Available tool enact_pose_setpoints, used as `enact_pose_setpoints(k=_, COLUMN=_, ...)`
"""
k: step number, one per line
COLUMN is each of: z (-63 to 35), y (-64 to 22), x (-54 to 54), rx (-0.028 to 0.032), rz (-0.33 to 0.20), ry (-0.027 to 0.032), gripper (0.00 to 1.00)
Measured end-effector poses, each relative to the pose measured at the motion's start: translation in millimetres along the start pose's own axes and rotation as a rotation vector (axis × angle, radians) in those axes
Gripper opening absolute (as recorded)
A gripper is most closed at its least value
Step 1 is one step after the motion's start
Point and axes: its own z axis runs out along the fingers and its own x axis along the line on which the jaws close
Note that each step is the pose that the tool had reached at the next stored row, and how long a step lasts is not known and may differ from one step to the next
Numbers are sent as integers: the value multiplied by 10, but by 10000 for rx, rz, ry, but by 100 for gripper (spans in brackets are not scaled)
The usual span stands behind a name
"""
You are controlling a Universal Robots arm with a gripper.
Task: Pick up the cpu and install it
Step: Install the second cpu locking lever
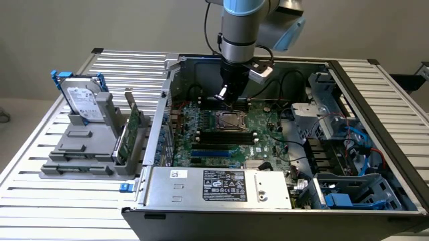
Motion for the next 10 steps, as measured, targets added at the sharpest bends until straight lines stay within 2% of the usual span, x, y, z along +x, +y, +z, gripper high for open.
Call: enact_pose_setpoints(k=10, z=-42, y=0, x=1, rx=10, rz=-2, ry=-10, gripper=11)
